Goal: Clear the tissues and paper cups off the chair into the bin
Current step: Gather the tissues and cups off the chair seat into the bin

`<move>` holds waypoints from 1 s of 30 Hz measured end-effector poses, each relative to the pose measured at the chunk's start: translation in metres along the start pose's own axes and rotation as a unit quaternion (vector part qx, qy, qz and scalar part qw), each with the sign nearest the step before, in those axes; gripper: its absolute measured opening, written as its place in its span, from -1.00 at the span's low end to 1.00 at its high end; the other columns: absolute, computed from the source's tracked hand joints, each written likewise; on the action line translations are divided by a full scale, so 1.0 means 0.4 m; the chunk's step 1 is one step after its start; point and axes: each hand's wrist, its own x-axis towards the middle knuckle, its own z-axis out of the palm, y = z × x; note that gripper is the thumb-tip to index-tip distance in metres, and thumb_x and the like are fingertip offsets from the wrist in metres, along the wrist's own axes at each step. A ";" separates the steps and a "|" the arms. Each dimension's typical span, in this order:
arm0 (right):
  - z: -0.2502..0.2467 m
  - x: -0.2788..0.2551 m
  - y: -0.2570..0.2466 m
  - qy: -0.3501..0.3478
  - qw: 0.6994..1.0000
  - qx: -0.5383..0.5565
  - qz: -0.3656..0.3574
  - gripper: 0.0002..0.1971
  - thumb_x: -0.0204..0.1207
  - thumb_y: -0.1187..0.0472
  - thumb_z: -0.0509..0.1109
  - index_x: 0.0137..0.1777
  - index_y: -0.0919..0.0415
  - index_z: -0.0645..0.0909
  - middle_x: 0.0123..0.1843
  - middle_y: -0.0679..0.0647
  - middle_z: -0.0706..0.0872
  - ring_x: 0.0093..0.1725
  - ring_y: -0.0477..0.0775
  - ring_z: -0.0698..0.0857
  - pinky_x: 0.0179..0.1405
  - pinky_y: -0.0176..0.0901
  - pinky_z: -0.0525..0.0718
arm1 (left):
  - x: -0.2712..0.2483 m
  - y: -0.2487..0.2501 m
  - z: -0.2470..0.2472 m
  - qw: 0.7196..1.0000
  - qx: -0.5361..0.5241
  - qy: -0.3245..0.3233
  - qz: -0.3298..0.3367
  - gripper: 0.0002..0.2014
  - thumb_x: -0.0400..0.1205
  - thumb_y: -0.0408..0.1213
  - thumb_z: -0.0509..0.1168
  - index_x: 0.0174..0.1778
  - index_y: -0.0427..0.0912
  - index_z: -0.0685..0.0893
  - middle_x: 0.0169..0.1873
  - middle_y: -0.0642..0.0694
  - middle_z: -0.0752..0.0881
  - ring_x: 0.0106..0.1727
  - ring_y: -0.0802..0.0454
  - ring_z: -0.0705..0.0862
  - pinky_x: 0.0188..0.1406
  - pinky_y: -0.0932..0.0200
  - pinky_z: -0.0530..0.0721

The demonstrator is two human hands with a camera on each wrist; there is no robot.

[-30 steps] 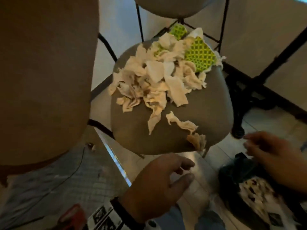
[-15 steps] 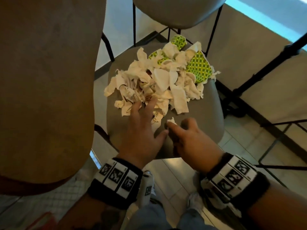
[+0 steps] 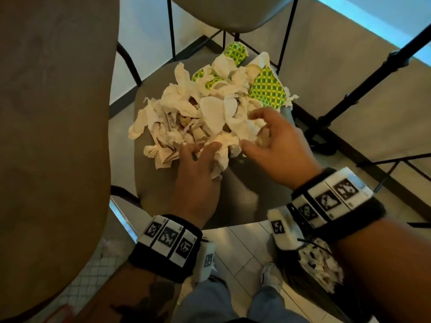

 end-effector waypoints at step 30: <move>-0.151 -0.155 0.130 0.126 0.941 0.308 0.054 -0.94 0.30 0.25 0.39 -0.34 0.08 0.66 -0.34 -0.04 0.64 -0.33 -0.08 0.61 -0.38 -0.22 0.55 | -0.122 0.154 -0.180 0.980 -0.093 0.097 0.143 -0.78 0.49 -0.38 0.57 -0.05 -0.17 0.68 0.29 -0.29 0.54 0.25 0.57 0.48 0.08 0.67 0.54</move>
